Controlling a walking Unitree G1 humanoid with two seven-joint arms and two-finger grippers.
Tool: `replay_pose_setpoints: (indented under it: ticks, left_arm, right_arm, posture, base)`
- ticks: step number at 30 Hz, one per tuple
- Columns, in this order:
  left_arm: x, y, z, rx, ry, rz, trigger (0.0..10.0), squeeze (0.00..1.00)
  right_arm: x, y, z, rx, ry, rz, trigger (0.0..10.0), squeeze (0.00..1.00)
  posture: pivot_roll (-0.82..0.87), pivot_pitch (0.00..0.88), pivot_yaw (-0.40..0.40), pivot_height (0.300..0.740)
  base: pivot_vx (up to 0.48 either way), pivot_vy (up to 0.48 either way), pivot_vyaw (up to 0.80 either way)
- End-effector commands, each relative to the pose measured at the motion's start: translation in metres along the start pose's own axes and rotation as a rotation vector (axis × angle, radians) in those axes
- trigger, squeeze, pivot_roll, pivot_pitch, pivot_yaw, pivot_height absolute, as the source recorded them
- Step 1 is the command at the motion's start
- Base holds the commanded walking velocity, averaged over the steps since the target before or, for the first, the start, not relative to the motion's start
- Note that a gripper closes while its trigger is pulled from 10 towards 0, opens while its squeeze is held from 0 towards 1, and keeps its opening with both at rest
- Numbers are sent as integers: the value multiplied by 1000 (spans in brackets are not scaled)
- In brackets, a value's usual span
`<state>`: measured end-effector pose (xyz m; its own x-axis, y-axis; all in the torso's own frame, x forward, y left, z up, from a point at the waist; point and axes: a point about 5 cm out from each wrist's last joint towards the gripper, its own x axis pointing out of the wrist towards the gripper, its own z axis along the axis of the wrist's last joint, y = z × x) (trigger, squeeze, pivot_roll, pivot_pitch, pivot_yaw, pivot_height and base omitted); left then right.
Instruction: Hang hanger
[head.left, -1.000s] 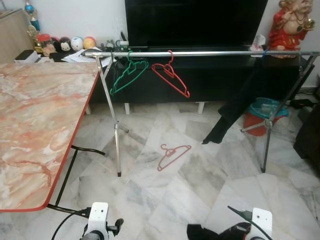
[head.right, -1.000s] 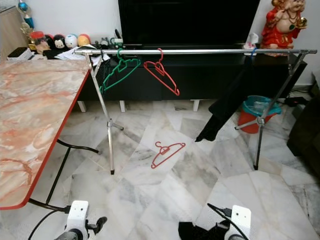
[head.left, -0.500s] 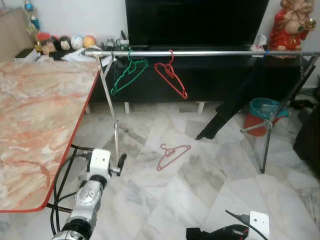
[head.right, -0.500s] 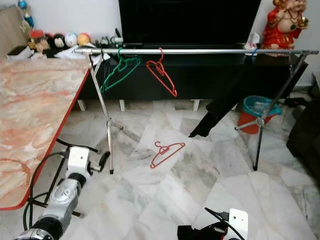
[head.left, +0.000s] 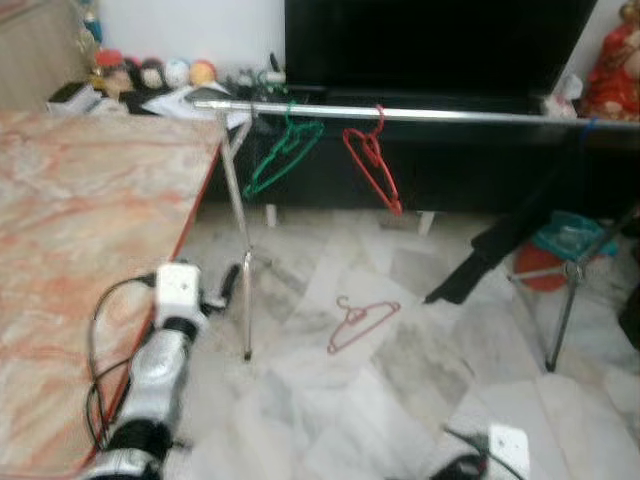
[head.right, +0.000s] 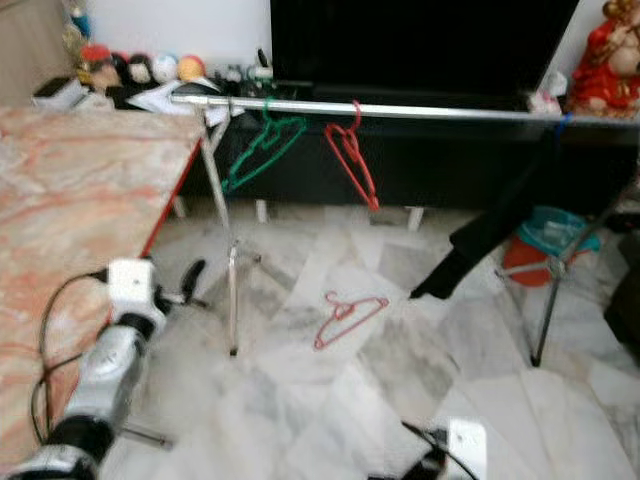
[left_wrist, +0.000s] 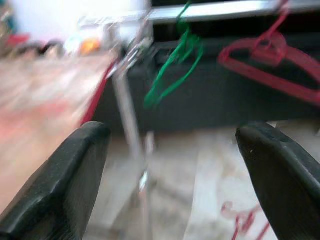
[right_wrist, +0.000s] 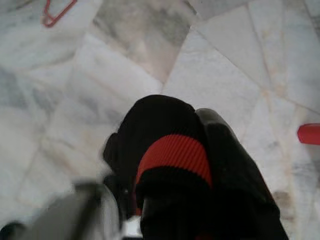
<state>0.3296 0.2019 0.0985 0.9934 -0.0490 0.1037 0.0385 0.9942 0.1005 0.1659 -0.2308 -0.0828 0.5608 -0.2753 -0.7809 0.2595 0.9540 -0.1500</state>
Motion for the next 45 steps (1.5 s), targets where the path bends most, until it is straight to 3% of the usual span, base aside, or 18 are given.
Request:
replay_pose_setpoints:
  ticks: [1,27,35,43,45]
  left_arm:
    - [5,-13,6,-26,-17,-33,10000,0]
    - [16,-19,25,-47,-64,-68,10000,0]
    - [15,-16,25,-29,-49,-67,10000,0]
    - [16,-3,18,48,58,-80,10000,0]
    - [19,0,18,63,106,-135,10000,0]
  right_arm:
    - [1,-7,3,-1,-2,-19,10000,0]
    - [2,-4,10,3,-15,-7,10000,0]
    - [3,-3,12,1,-16,0,10000,0]
    - [3,-2,12,-8,-13,12,10000,0]
    - [3,-2,13,-16,-13,18,10000,0]
  posture:
    - [-130,0,-44,740]
    - [-126,0,-42,740]
    - [-125,0,-41,740]
    - [-121,0,-42,740]
    - [-117,0,-41,740]
  base:
    - [480,0,0]
    - [480,0,0]
    - [0,0,0]
    - [0,0,0]
    - [0,0,0]
